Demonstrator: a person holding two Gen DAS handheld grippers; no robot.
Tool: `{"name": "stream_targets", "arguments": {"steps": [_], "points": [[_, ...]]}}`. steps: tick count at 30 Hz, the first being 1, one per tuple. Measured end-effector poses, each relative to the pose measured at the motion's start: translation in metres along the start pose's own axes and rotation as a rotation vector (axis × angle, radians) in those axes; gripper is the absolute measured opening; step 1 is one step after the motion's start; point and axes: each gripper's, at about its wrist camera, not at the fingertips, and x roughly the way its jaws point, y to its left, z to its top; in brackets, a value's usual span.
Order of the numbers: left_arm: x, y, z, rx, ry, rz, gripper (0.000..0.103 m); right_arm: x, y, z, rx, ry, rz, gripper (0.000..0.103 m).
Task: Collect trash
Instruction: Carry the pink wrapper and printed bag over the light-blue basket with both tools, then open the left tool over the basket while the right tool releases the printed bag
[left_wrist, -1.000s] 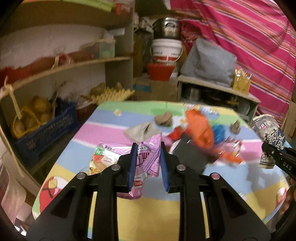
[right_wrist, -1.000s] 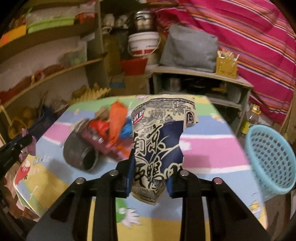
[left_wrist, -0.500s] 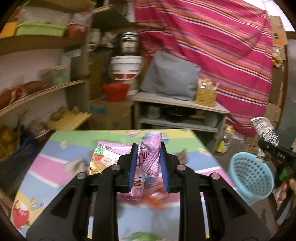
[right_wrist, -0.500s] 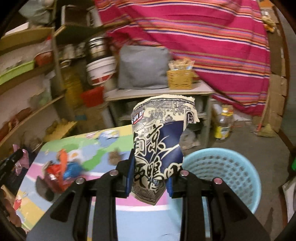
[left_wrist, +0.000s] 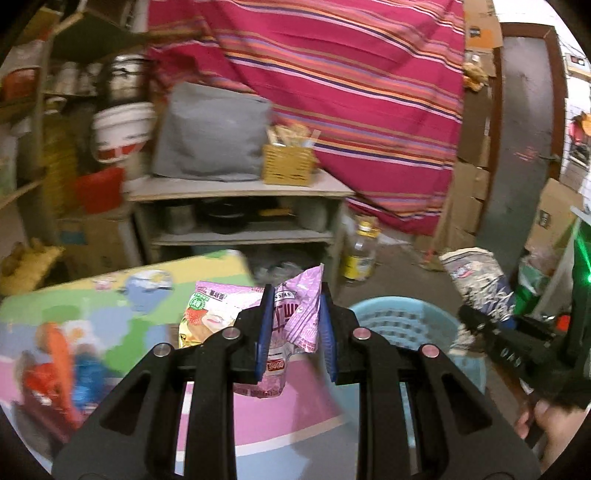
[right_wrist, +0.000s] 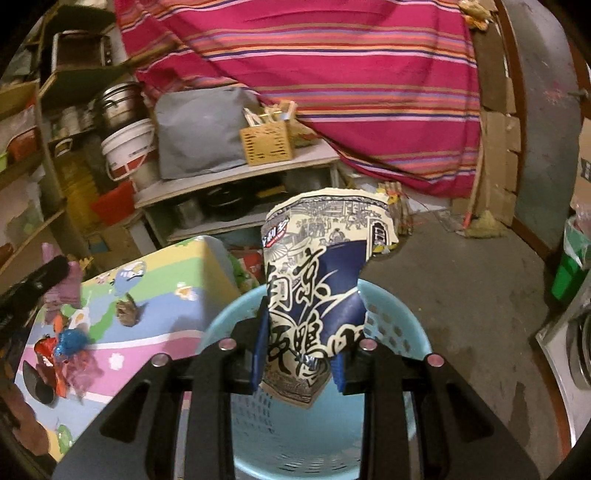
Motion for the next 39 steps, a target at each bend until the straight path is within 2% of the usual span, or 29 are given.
{"name": "stream_targets", "arguments": {"steps": [2, 8, 11, 14, 16, 19, 22, 24, 28, 29, 32, 33, 35, 36, 38, 39], "points": [[0.015, -0.019, 0.000, -0.010, 0.018, -0.055, 0.022, 0.002, -0.009, 0.001, 0.015, -0.003, -0.014, 0.028], [0.044, -0.057, -0.005, 0.005, 0.053, -0.125, 0.022, 0.004, -0.025, -0.001, 0.037, 0.000, -0.040, 0.029], [0.060, -0.066, -0.011, 0.010, 0.081, -0.137, 0.024, 0.008, -0.029, -0.003, 0.030, 0.010, -0.058, 0.029], [0.076, -0.067, -0.015, -0.002, 0.117, -0.159, 0.030, 0.013, -0.038, -0.006, 0.039, 0.023, -0.071, 0.029], [0.086, -0.068, -0.017, 0.002, 0.133, -0.149, 0.030, 0.016, -0.043, -0.007, 0.051, 0.032, -0.078, 0.029], [0.097, -0.069, -0.018, 0.000, 0.164, -0.154, 0.035, 0.016, -0.049, -0.008, 0.075, 0.034, -0.076, 0.029], [0.096, -0.064, -0.018, 0.000, 0.160, -0.140, 0.045, 0.016, -0.048, -0.009, 0.077, 0.034, -0.070, 0.029], [0.090, -0.059, -0.017, -0.001, 0.146, -0.121, 0.061, 0.019, -0.045, -0.008, 0.066, 0.038, -0.063, 0.029], [0.071, -0.043, -0.015, 0.010, 0.101, -0.059, 0.078, 0.027, -0.034, -0.008, 0.048, 0.054, -0.048, 0.032], [0.065, -0.036, -0.015, 0.007, 0.089, -0.033, 0.084, 0.028, -0.031, -0.009, 0.048, 0.055, -0.046, 0.037], [0.052, -0.018, -0.013, -0.002, 0.080, -0.003, 0.089, 0.031, -0.022, -0.009, 0.054, 0.055, -0.039, 0.066], [0.048, -0.013, -0.012, -0.006, 0.078, 0.003, 0.090, 0.031, -0.018, -0.009, 0.047, 0.054, -0.045, 0.070], [0.037, 0.001, -0.011, -0.018, 0.065, 0.029, 0.095, 0.033, -0.011, -0.010, 0.033, 0.064, -0.058, 0.072], [0.030, 0.009, -0.011, -0.022, 0.058, 0.046, 0.098, 0.034, -0.009, -0.011, 0.032, 0.072, -0.066, 0.078], [0.020, 0.023, -0.011, -0.030, 0.050, 0.073, 0.098, 0.037, -0.007, -0.013, 0.037, 0.094, -0.074, 0.085], [0.015, 0.030, -0.012, -0.035, 0.049, 0.082, 0.098, 0.038, -0.006, -0.014, 0.038, 0.101, -0.077, 0.086]]}}
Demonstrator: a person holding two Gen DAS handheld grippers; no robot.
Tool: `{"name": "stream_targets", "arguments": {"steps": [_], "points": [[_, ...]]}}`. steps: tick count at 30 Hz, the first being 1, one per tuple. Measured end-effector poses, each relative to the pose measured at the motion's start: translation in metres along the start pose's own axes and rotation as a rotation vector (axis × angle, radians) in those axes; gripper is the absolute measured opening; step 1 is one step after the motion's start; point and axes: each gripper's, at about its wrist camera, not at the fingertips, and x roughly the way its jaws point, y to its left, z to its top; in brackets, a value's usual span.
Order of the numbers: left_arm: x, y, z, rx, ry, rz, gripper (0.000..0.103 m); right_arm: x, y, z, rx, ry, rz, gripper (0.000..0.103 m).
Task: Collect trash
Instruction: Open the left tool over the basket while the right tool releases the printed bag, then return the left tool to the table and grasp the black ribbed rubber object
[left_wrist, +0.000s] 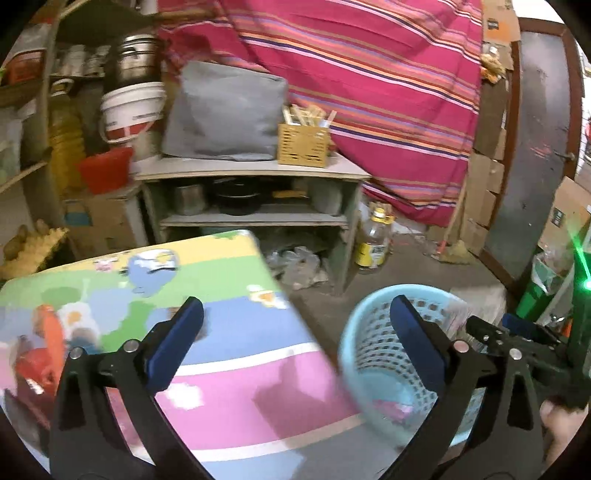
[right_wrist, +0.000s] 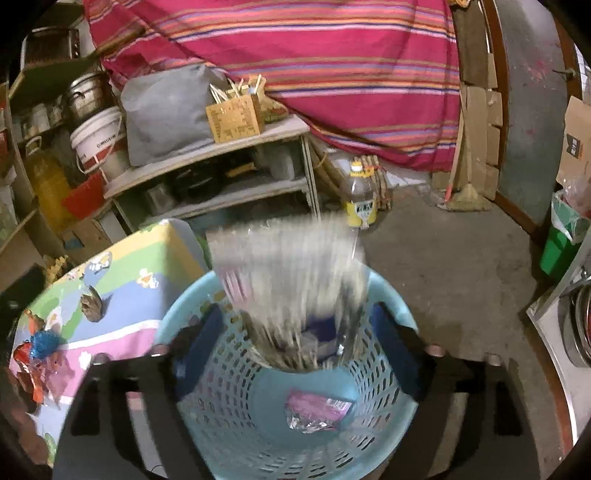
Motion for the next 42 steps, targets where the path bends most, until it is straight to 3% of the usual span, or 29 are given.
{"name": "stream_targets", "arguments": {"steps": [3, 8, 14, 19, 25, 30, 33, 34, 36, 37, 42], "points": [[-0.017, 0.029, -0.004, -0.015, -0.004, 0.035, 0.098, -0.004, 0.006, -0.002, -0.001, -0.008, -0.023, 0.093], [-0.049, 0.091, -0.023, -0.040, -0.018, 0.146, 0.098, -0.012, 0.023, -0.007, 0.000, -0.030, -0.047, 0.093], [-0.077, 0.164, -0.062, -0.040, -0.004, 0.293, 0.098, -0.025, 0.069, -0.016, -0.032, -0.080, -0.027, 0.096], [-0.090, 0.220, -0.096, -0.089, 0.040, 0.356, 0.098, -0.029, 0.114, -0.028, -0.053, -0.069, 0.037, 0.096], [-0.086, 0.254, -0.124, -0.137, 0.105, 0.320, 0.098, -0.034, 0.173, -0.049, -0.114, -0.057, 0.100, 0.096], [-0.075, 0.261, -0.143, -0.123, 0.180, 0.268, 0.098, -0.029, 0.211, -0.062, -0.149, -0.018, 0.147, 0.096], [-0.074, 0.258, -0.146, -0.095, 0.174, 0.248, 0.097, -0.024, 0.233, -0.070, -0.177, 0.001, 0.169, 0.096], [-0.073, 0.256, -0.145, -0.090, 0.174, 0.239, 0.096, -0.023, 0.239, -0.073, -0.185, 0.005, 0.175, 0.096], [-0.072, 0.255, -0.145, -0.082, 0.187, 0.210, 0.076, -0.021, 0.249, -0.076, -0.203, 0.013, 0.188, 0.096], [-0.070, 0.256, -0.145, -0.079, 0.201, 0.197, 0.072, -0.021, 0.255, -0.079, -0.214, 0.015, 0.196, 0.096], [-0.077, 0.260, -0.147, -0.092, 0.188, 0.186, 0.072, -0.023, 0.281, -0.091, -0.278, 0.021, 0.221, 0.096]]}}
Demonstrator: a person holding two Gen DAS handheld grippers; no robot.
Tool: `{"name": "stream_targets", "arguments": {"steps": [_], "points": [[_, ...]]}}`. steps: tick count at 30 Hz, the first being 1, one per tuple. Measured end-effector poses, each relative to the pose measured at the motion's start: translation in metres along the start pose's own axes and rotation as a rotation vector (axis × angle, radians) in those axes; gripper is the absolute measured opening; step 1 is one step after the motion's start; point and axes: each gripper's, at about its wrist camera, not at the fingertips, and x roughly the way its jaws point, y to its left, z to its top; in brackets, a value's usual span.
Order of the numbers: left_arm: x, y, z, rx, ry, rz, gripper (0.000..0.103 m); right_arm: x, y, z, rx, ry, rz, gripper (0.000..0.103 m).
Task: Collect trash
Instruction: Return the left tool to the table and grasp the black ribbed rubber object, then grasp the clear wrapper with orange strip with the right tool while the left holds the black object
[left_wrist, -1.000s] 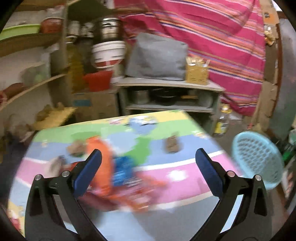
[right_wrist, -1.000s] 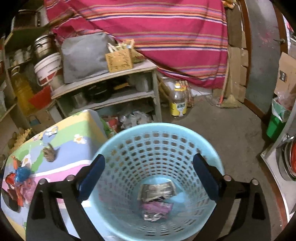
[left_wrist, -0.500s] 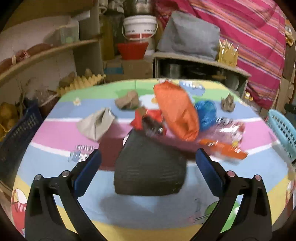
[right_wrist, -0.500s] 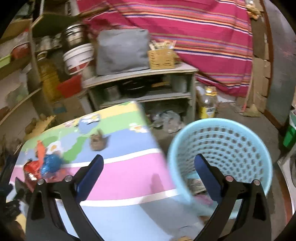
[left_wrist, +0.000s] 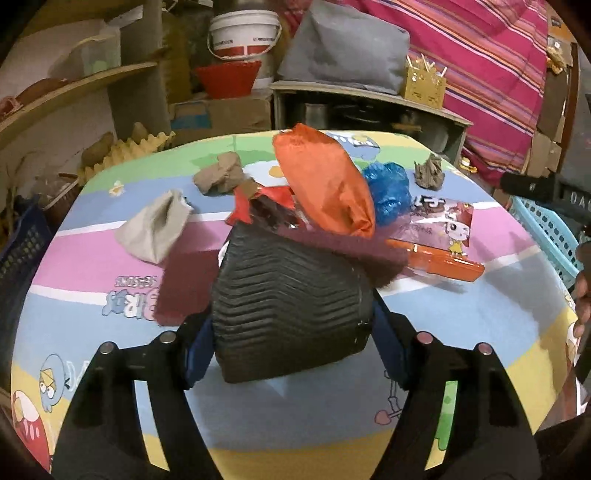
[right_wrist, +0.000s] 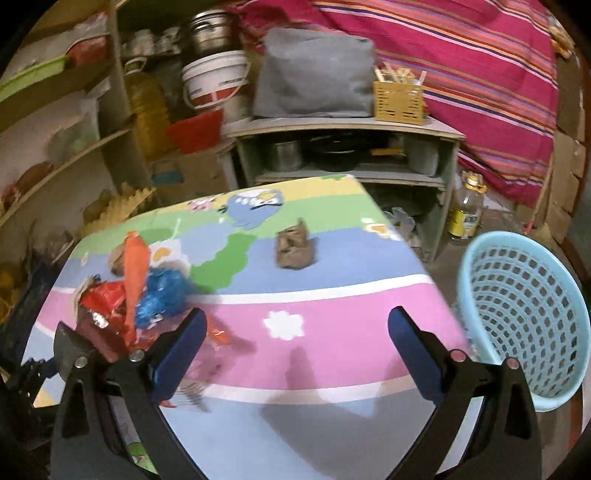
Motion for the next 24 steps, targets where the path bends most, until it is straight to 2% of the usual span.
{"name": "stream_targets", "arguments": {"steps": [7, 9, 17, 20, 22, 24], "points": [[-0.030, 0.031, 0.014, -0.017, -0.089, 0.075, 0.072, 0.009, 0.033, -0.007, -0.075, 0.027, 0.037, 0.096], [-0.035, 0.047, 0.018, -0.052, -0.105, 0.091, 0.072, 0.015, 0.043, -0.010, -0.105, 0.039, 0.037, 0.096], [-0.030, 0.088, 0.019, -0.159, -0.099, 0.130, 0.072, 0.032, 0.075, -0.021, -0.235, 0.079, 0.021, 0.093], [-0.029, 0.091, 0.019, -0.170, -0.097, 0.132, 0.072, 0.039, 0.079, -0.023, -0.248, 0.115, 0.059, 0.061], [-0.029, 0.089, 0.020, -0.161, -0.101, 0.138, 0.072, 0.036, 0.081, -0.023, -0.259, 0.097, 0.056, 0.050], [-0.030, 0.086, 0.020, -0.148, -0.106, 0.141, 0.072, 0.036, 0.083, -0.022, -0.267, 0.111, 0.080, 0.026]]}}
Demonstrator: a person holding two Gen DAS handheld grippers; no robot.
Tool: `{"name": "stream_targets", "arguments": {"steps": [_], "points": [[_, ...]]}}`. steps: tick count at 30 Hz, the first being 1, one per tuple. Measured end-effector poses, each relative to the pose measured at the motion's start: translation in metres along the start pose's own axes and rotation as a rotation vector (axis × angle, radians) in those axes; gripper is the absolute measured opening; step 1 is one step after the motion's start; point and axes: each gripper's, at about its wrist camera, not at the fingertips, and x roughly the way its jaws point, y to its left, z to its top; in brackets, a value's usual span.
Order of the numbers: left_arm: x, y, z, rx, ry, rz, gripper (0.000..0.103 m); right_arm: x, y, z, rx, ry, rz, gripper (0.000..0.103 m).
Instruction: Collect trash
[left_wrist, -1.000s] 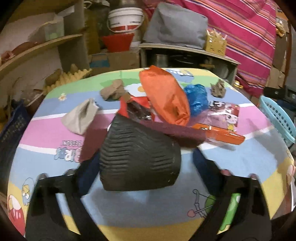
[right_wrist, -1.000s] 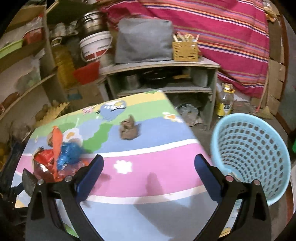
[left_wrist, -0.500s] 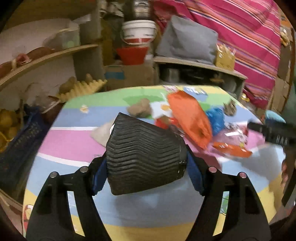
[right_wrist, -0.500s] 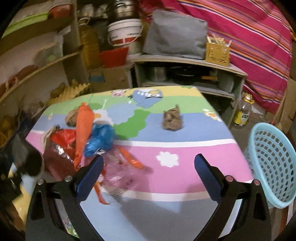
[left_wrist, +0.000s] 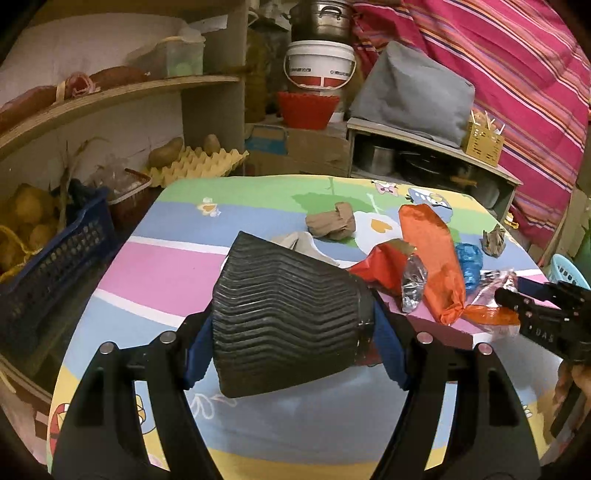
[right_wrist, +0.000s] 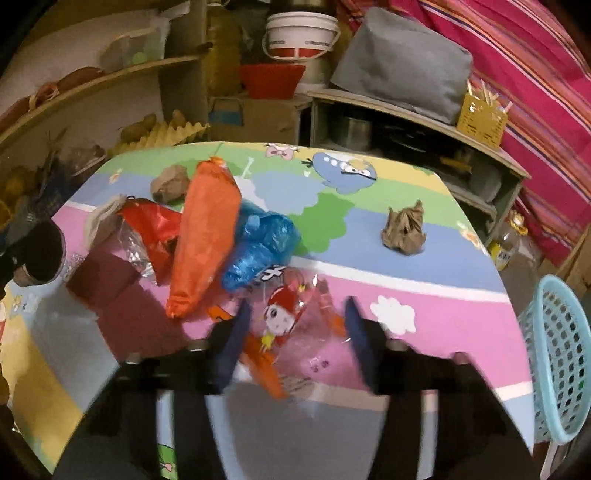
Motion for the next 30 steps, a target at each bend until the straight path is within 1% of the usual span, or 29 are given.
{"name": "stream_targets", "arguments": {"steps": [1, 2, 3, 4, 5, 6, 10, 15, 17, 22, 25, 28, 30], "points": [[-0.001, -0.003, 0.000, 0.007, -0.001, 0.002, 0.072, 0.000, 0.000, 0.000, 0.005, 0.003, 0.002, 0.024], [-0.002, -0.005, -0.001, 0.013, -0.004, 0.003, 0.072, 0.000, -0.001, -0.001, 0.009, 0.004, 0.003, 0.016], [-0.003, -0.006, -0.001, 0.017, -0.007, 0.002, 0.072, -0.001, -0.002, -0.001, 0.011, 0.003, 0.007, 0.011], [-0.004, -0.009, -0.001, 0.022, -0.011, -0.001, 0.072, -0.003, -0.003, -0.002, 0.012, -0.004, 0.007, 0.010], [-0.005, -0.010, -0.001, 0.025, -0.014, -0.003, 0.072, -0.004, -0.004, -0.001, 0.012, -0.013, 0.002, 0.005], [-0.006, -0.012, -0.001, 0.029, -0.017, -0.004, 0.072, -0.008, -0.006, 0.000, 0.014, -0.027, -0.003, 0.004], [-0.010, -0.022, 0.000, 0.042, -0.033, -0.007, 0.072, -0.028, -0.022, 0.002, 0.038, -0.077, -0.006, 0.002], [-0.013, -0.031, 0.003, 0.032, -0.039, -0.016, 0.072, -0.044, -0.050, 0.003, 0.078, -0.112, -0.027, 0.002], [-0.017, -0.040, 0.008, 0.036, -0.054, -0.020, 0.072, -0.049, -0.064, 0.003, 0.098, -0.122, -0.036, 0.002], [-0.025, -0.068, 0.022, 0.045, -0.085, -0.045, 0.072, -0.065, -0.108, -0.002, 0.153, -0.153, -0.087, 0.002], [-0.029, -0.085, 0.029, 0.062, -0.100, -0.061, 0.072, -0.078, -0.145, -0.007, 0.199, -0.176, -0.127, 0.002], [-0.032, -0.111, 0.037, 0.078, -0.119, -0.084, 0.072, -0.089, -0.181, -0.013, 0.247, -0.196, -0.170, 0.002], [-0.033, -0.132, 0.042, 0.087, -0.128, -0.116, 0.072, -0.096, -0.202, -0.018, 0.278, -0.206, -0.195, 0.002]]}}
